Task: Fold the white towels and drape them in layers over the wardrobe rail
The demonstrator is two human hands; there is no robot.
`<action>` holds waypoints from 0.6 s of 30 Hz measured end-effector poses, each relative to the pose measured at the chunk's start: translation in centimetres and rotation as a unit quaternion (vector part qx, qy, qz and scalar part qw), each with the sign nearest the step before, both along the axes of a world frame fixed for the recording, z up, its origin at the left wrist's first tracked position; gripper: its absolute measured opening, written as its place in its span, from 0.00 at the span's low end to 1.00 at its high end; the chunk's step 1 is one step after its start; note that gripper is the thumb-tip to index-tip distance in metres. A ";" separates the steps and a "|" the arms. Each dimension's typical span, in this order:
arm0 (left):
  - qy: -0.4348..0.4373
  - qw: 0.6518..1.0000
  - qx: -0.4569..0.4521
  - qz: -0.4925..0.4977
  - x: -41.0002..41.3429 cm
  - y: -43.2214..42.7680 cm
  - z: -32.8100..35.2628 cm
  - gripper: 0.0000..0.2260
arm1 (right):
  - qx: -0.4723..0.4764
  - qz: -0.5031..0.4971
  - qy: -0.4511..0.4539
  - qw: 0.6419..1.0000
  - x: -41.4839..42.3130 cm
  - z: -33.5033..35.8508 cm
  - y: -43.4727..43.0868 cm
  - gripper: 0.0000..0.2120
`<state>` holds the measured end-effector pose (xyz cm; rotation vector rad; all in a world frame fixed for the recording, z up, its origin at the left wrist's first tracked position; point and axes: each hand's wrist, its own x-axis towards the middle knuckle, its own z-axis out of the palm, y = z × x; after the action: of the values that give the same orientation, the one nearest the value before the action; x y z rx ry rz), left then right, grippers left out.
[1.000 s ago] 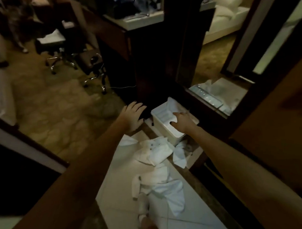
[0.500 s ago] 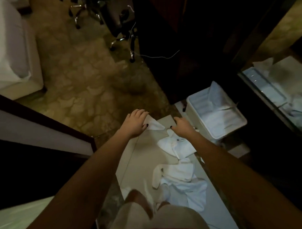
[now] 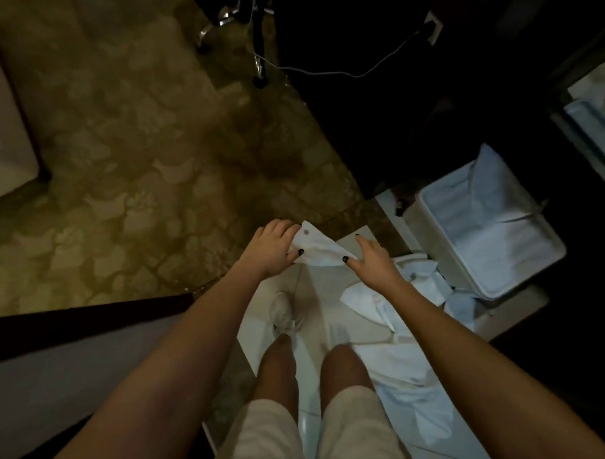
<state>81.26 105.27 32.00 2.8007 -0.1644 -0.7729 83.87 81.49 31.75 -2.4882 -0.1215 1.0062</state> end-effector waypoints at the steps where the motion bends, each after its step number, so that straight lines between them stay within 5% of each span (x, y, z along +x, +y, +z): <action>1: 0.003 1.000 -0.004 -0.002 1.0 0.7 -1.4 0.26 | 0.000 0.002 -0.007 1.000 0.8 -1.5 0.8 0.31; 9: 0.049 0.999 -0.013 -0.008 7.2 2.0 -17.6 0.29 | -0.054 0.078 -0.010 0.995 7.8 -17.5 3.4 0.32; 18: 0.059 0.998 -0.017 0.000 13.0 1.8 -44.0 0.29 | -0.012 0.015 -0.035 0.999 12.6 -44.0 4.5 0.32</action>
<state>94.30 107.03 -12.00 2.7142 -0.1554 -0.9241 96.50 85.96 -12.21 -2.5518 -0.1714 0.9374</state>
